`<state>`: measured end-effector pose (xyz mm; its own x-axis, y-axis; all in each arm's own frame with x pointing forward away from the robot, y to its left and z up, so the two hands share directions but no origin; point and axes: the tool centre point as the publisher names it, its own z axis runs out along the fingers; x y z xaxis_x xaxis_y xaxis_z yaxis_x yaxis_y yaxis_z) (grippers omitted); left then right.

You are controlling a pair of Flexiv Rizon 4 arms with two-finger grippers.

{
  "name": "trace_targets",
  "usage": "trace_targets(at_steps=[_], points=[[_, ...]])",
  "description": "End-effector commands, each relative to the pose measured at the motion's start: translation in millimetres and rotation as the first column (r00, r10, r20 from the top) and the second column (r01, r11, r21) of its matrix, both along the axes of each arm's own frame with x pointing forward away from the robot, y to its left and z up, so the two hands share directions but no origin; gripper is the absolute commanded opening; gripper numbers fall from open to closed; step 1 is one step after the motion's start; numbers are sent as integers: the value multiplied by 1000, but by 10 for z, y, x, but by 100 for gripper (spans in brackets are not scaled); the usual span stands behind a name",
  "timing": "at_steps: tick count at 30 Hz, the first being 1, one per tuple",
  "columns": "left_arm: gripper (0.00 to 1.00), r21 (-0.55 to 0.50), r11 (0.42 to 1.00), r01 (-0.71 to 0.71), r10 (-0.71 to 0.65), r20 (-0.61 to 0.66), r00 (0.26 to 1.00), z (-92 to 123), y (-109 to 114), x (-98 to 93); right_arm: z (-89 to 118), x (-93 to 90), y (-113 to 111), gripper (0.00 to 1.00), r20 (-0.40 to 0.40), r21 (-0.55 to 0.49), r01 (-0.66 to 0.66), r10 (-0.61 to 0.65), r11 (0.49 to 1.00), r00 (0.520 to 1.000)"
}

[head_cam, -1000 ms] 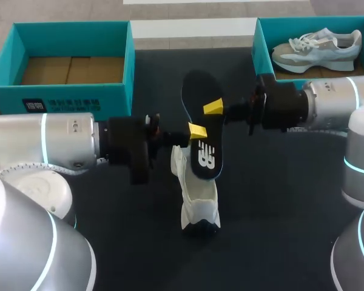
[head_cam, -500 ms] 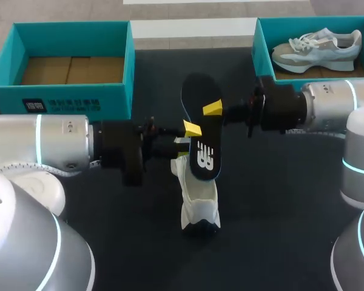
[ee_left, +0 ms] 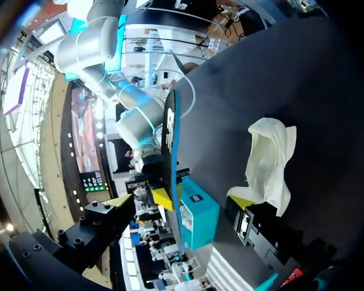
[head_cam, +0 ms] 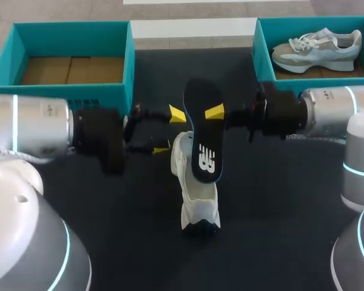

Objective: Take the shoe out of the shoebox, open the shoe tongue, remove and reinsert the insole, then place the shoe into the shoebox

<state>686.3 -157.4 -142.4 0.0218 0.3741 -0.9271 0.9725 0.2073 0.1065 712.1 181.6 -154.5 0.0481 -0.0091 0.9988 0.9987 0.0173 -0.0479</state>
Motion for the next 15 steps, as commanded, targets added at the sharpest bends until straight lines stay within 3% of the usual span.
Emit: trace_targets(at_steps=[1, 4, 9, 12, 15], points=[[100, 378, 925, 16, 2, -48, 999, 184, -75, 97, -42, -10, 42, 0, -1, 7, 4, -4, 1000, 1000], [100, 531, 847, 17, 20, -63, 998, 200, -106, 135, -63, -25, 40, 0, -2, 11, 8, -8, 1000, 1000], [100, 767, 640, -28, 17, 23, 1000, 161, -116, 187, -69, -42, 45, 0, -5, 13, 14, -13, 1000, 1000], [100, 807, 588, -57, 9, 65, 998, 162, -123, 185, -79, -56, 44, 0, -5, 14, 21, -21, 1000, 1000], [100, 809, 584, -66, 9, 75, 997, 156, -126, 184, -95, -61, 58, 0, -4, 18, 24, -24, 1000, 1000]])
